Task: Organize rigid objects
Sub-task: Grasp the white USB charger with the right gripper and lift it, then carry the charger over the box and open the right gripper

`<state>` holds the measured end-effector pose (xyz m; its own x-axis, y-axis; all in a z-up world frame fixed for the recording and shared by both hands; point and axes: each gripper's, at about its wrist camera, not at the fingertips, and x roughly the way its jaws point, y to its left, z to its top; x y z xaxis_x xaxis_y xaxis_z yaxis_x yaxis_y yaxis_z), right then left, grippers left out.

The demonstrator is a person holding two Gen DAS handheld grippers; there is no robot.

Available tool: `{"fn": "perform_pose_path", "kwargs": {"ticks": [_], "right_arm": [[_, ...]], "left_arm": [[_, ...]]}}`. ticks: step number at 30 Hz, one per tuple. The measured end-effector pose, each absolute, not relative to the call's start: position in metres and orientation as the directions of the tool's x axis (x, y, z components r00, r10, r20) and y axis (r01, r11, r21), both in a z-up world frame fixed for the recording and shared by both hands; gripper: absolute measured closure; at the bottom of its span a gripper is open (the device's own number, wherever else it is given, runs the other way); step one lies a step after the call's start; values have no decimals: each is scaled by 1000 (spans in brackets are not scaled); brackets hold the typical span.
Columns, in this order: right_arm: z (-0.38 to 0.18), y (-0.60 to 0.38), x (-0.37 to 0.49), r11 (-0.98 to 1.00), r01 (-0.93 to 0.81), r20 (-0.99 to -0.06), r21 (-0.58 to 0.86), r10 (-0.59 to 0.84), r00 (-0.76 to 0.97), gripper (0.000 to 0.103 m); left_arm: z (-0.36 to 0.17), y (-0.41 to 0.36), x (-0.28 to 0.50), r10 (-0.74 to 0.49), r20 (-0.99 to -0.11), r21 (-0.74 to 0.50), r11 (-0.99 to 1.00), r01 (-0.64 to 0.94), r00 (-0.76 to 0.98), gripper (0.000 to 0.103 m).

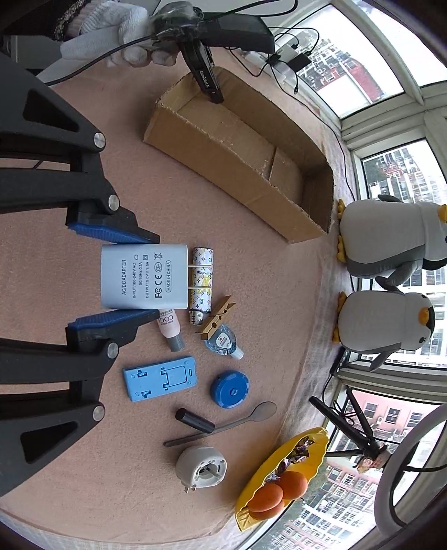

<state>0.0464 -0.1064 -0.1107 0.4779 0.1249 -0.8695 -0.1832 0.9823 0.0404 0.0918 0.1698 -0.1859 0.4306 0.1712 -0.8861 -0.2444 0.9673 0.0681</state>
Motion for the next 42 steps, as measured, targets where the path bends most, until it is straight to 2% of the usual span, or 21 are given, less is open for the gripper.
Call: {"fn": "perform_pose_path", "kwargs": {"ticks": [5, 13, 24, 42], "right_arm": [[-86, -66, 52, 966, -253, -834, 62, 189, 518, 71], [-79, -7, 82, 940, -334, -807, 68, 249, 535, 71], [-106, 28, 115, 928, -352, -831, 125, 292, 473, 71], [-124, 41, 132, 919, -376, -836, 121, 299, 460, 71]], "left_arm": [[-186, 170, 91, 167, -882, 66, 970, -236, 441, 76], [-187, 169, 92, 175, -873, 83, 973, -215, 455, 76], [-187, 167, 92, 180, -866, 90, 974, -208, 466, 76], [-187, 165, 94, 193, -864, 104, 972, -210, 465, 76]]}}
